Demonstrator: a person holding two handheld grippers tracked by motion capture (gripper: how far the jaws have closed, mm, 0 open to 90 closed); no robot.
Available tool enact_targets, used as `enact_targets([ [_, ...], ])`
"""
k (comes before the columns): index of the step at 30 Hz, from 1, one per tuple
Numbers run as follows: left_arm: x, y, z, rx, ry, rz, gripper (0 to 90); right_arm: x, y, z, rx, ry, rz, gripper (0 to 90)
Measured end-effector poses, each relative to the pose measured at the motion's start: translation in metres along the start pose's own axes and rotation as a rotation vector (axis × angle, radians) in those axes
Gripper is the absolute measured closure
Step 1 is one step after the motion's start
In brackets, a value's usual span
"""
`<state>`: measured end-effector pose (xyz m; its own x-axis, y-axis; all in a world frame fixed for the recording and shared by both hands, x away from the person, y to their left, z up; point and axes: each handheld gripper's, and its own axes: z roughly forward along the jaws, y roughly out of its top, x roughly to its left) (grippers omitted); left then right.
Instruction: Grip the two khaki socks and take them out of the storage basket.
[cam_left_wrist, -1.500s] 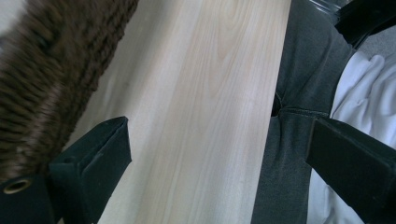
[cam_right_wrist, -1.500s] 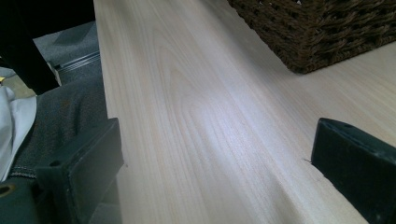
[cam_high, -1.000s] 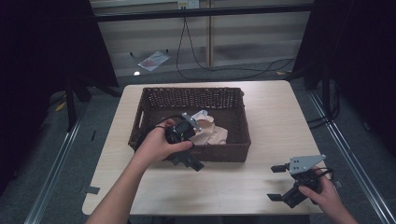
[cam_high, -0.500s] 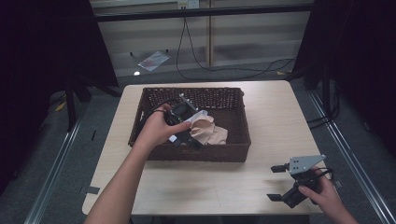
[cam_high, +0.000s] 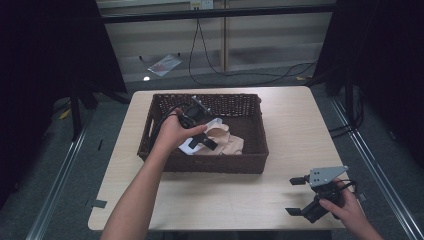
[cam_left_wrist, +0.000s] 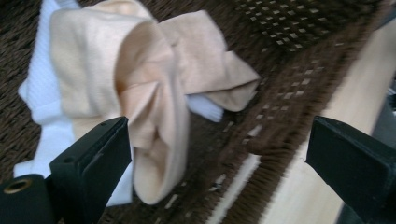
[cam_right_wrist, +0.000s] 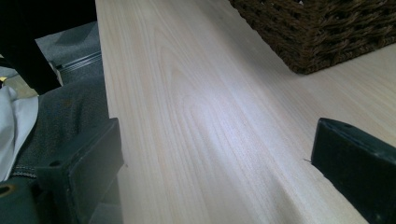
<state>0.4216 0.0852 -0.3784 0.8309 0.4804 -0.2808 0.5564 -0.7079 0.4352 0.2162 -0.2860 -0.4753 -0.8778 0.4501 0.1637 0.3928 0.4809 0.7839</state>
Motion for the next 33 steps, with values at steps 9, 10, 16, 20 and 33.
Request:
enact_targets([
  [9,0.021,0.005,0.017,-0.016,0.08,-0.052,7.0,0.0,0.0,0.0,-0.001,0.003,0.0,1.5],
  [10,0.023,0.006,0.019,-0.014,0.082,-0.063,7.0,0.0,0.0,0.0,-0.001,0.003,0.0,1.5],
  [16,0.035,0.007,0.029,-0.016,0.094,-0.098,14.8,0.0,0.0,-0.001,-0.003,0.0,-0.003,1.5],
  [20,0.042,0.006,0.031,-0.036,0.13,-0.117,23.3,0.0,0.0,-0.002,-0.005,0.003,-0.001,1.5],
  [33,0.052,0.001,0.032,-0.013,0.099,-0.097,80.7,0.0,0.0,-0.002,-0.008,0.005,0.0,1.5],
])
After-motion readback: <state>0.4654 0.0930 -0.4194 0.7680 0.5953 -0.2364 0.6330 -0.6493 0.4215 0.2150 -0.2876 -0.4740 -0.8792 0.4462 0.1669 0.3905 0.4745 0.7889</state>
